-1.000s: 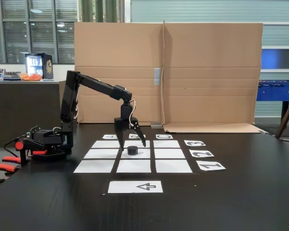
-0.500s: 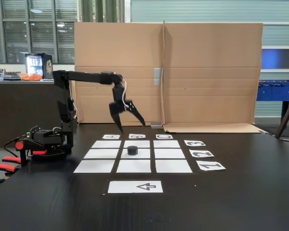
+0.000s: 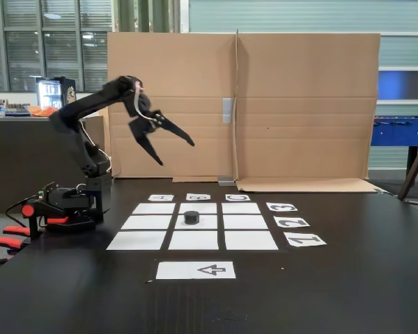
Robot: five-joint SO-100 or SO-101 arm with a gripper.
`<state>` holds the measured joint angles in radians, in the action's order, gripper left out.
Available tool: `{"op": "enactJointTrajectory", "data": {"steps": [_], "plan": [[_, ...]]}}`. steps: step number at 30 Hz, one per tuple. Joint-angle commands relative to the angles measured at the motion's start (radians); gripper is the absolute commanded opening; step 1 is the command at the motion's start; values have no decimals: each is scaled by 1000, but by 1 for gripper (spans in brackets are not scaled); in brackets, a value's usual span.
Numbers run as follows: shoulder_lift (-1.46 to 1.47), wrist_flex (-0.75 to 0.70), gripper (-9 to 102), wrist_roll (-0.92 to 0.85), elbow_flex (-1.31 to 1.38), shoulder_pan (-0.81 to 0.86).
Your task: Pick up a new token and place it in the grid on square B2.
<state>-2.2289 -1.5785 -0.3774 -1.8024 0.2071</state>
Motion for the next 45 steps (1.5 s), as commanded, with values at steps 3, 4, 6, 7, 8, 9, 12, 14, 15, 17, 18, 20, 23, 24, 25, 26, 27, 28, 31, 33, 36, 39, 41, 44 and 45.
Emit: {"op": "enactJointTrajectory", "data": {"steps": [3, 4, 6, 7, 8, 9, 12, 14, 15, 17, 18, 20, 23, 24, 25, 26, 27, 28, 31, 33, 36, 39, 41, 44, 45], "plan": [[-115, -52, 41, -2, 60, 202], [-135, -55, 41, -2, 66, 244], [-179, -55, 41, 2, 71, 327], [-206, -57, 41, 2, 71, 370], [-235, -58, 41, 2, 66, 410], [-261, -66, 41, 2, 64, 451], [-333, -95, 40, 8, 58, 566], [-379, -104, 40, 20, 44, 647], [-400, -104, 40, 28, 37, 687], [-439, -98, 40, 57, 20, 761], [-453, -95, 40, 75, 15, 795], [-477, -100, 40, 104, 9, 859], [-502, -98, 37, 143, 2, 962], [-505, -98, 36, 150, 2, 992], [-508, -97, 36, 155, 2, 1029], [-511, -95, 36, 155, 0, 1060], [-515, -92, 36, 160, -3, 1088], [-517, -84, 36, 169, -11, 1111], [-522, -28, 36, 181, -67, 1155], [-526, 32, 36, 187, -121, 1192], [-538, 141, 36, 196, -207, 1259], [-558, 218, 36, 196, -282, 1321], [-571, 261, 36, 196, -337, 1350], [-588, 318, 35, 196, -430, 1381], [-592, 328, 35, 196, -462, 1387]]}}
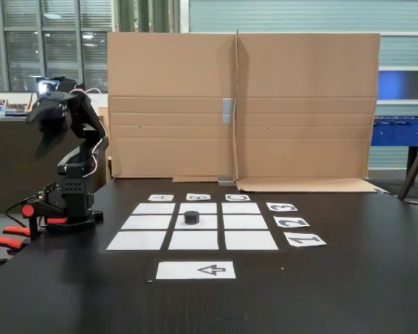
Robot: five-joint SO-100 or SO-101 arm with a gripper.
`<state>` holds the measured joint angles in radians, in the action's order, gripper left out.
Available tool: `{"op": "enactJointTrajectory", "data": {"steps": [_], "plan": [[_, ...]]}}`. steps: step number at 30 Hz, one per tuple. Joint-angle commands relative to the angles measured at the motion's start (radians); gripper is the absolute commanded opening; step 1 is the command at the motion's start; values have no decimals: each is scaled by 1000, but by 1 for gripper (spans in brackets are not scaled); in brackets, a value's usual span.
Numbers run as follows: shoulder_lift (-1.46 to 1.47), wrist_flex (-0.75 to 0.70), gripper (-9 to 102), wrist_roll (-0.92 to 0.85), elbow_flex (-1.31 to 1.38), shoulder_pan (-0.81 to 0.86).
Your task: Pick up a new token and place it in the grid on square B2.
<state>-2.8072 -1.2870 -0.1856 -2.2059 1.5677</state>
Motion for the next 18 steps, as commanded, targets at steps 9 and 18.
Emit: {"op": "enactJointTrajectory", "data": {"steps": [9, 18], "plan": [[-97, 48, 25, 60, -233, 25], [-169, 15, 10, 84, -319, 17]]}}
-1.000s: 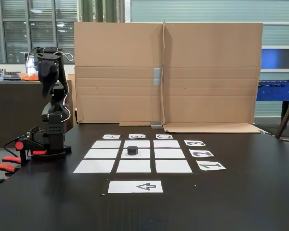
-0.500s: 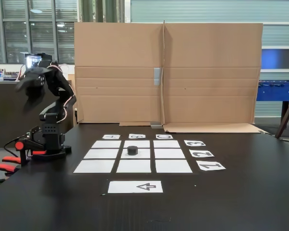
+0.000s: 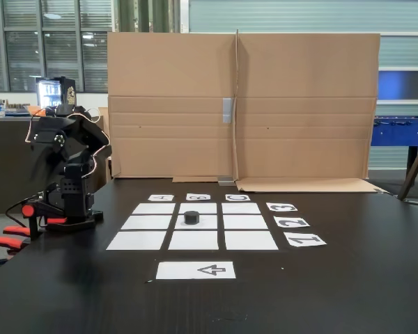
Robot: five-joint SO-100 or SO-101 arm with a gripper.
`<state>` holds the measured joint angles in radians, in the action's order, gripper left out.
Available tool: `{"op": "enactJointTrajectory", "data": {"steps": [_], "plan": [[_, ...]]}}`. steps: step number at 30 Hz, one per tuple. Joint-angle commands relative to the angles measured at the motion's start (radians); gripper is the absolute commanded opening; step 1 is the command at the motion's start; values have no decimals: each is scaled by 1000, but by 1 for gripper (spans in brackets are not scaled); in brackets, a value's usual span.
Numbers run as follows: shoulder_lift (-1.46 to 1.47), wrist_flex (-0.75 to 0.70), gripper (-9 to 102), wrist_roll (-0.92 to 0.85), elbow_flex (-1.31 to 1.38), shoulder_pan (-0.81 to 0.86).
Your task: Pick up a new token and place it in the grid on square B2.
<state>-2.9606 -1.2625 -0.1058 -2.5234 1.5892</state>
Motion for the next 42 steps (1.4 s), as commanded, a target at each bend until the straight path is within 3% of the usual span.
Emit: {"op": "enactJointTrajectory", "data": {"steps": [1, 14, 25, 42], "plan": [[-23, -20, 8, 5, -2, -8], [-212, -89, -1, 21, -20, -25], [-364, -112, -1, 37, -106, -34], [-365, -84, -1, 37, -176, -43]]}}
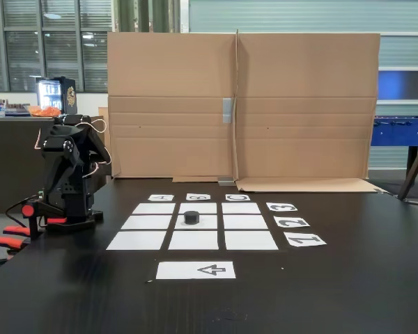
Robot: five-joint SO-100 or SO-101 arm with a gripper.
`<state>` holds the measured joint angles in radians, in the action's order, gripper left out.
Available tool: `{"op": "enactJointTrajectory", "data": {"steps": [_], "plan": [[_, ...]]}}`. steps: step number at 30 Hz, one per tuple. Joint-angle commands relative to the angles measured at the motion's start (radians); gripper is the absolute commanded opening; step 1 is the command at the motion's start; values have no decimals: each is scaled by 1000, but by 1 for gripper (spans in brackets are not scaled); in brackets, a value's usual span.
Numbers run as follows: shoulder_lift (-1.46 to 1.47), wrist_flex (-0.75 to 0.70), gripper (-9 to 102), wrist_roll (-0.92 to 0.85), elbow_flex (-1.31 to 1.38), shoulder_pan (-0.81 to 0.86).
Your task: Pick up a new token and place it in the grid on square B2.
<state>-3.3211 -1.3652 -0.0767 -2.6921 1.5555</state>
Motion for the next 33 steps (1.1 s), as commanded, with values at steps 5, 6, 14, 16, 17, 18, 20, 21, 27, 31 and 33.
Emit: {"op": "enactJointTrajectory", "data": {"steps": [5, 6, 14, 16, 17, 18, 20, 21, 27, 31, 33], "plan": [[-5, 18, -1, 8, -9, -9], [-5, 18, -1, 8, -9, -9], [-5, 18, -1, 8, -9, -9], [-5, 18, -1, 8, -9, -11], [-5, 18, -1, 8, -9, -11], [-5, 18, -1, 8, -9, -11], [-5, 18, -1, 6, -8, -11], [-5, 18, -1, 6, -6, -11], [-5, 15, -1, 5, 0, -11], [-5, 14, -1, 5, 2, -11], [-5, 14, -1, 5, 3, -11]]}}
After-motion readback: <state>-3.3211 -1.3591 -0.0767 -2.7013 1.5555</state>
